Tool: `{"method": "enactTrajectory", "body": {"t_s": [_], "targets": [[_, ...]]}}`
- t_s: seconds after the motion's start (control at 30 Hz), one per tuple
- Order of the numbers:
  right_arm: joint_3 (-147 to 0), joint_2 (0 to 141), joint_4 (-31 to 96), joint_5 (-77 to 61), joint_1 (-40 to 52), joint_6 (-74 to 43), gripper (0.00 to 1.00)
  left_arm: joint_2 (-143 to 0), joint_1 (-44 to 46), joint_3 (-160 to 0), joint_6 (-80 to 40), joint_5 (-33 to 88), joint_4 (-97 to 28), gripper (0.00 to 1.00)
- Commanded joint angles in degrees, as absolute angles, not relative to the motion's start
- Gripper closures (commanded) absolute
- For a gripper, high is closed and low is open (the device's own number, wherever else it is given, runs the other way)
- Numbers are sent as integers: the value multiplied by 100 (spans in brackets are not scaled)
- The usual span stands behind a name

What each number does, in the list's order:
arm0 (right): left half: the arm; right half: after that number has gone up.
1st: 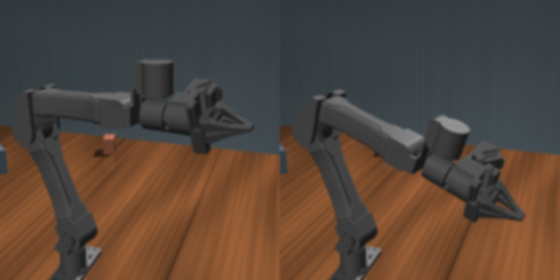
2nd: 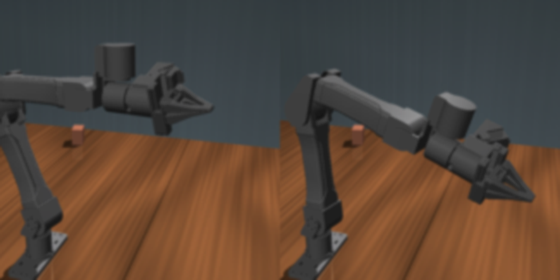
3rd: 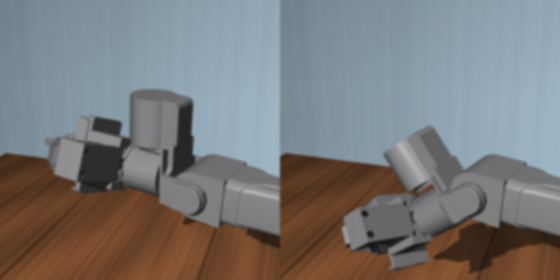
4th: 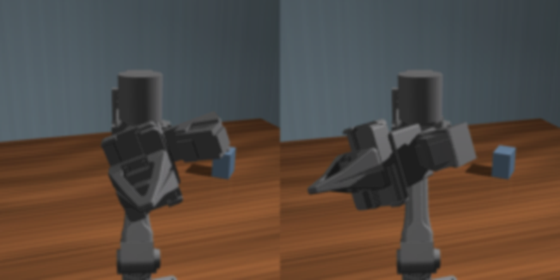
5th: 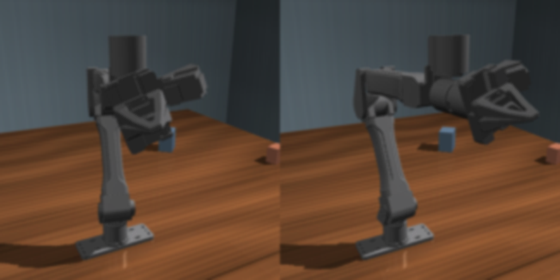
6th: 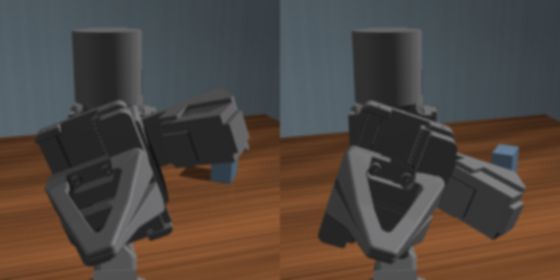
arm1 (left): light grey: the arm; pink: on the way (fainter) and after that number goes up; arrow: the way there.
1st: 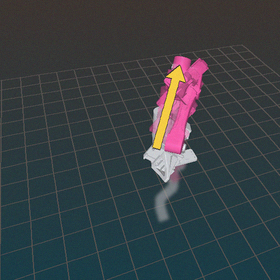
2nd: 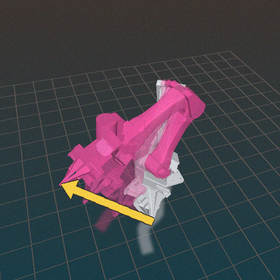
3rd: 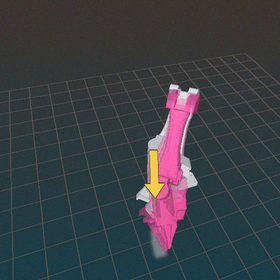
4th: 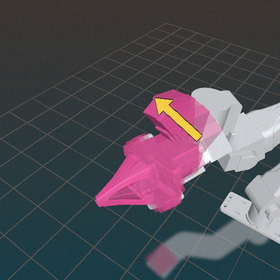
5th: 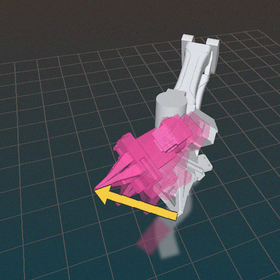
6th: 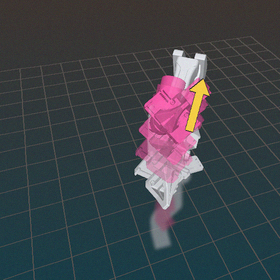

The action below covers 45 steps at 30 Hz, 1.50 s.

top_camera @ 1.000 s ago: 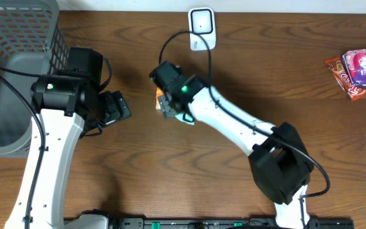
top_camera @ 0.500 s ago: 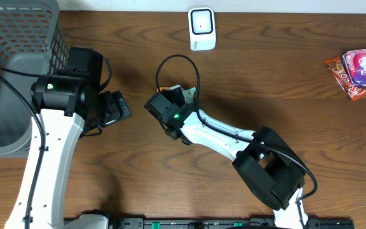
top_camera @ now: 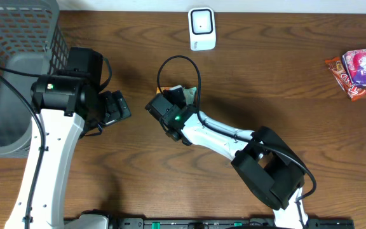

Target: Scan the item barcode

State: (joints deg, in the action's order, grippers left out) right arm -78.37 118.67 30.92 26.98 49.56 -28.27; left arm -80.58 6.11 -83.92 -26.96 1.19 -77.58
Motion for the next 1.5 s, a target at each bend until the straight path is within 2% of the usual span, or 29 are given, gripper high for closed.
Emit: {"method": "enactTrajectory", "body": {"t_s": [0.0,0.07,0.23,0.4,0.53,0.83,1.07,1.23,1.37,1.47], "targets": [[-7832,11915,3089,2858,4851,-2869,74,-8086,591,-8412,-2679,86,-7771,2],[-7850,11913,3179,2836,4816,-2873,99,-8086,591,-8412,-2679,86,-7771,2],[-8119,11762,3754,2762,4711,-3452,99,-8086,591,-8412,-2681,89,-7771,2],[-8281,11225,3968,1601,4265,-3424,99,-8086,591,-8412,-2681,86,-7771,2],[-8281,10759,4014,163,3662,-3245,99,-8086,591,-8412,-2681,89,-7771,2],[-7872,10630,4156,-4244,2123,-2604,99,-8086,591,-8412,-2679,89,-7771,2],[-6619,10630,3376,-6180,1441,-2751,99,-8086,591,-8412,-2679,86,-7771,2],[-5822,10630,2799,-6217,945,-3017,99,-8086,591,-8412,-2679,89,-7771,2],[-5612,10630,3011,-4895,515,-3020,99,-8086,591,-8412,-2679,86,-7771,2],[-5621,10610,3127,-4316,320,-2941,92,-8086,591,-8412,-2679,86,-7771,2]]}}
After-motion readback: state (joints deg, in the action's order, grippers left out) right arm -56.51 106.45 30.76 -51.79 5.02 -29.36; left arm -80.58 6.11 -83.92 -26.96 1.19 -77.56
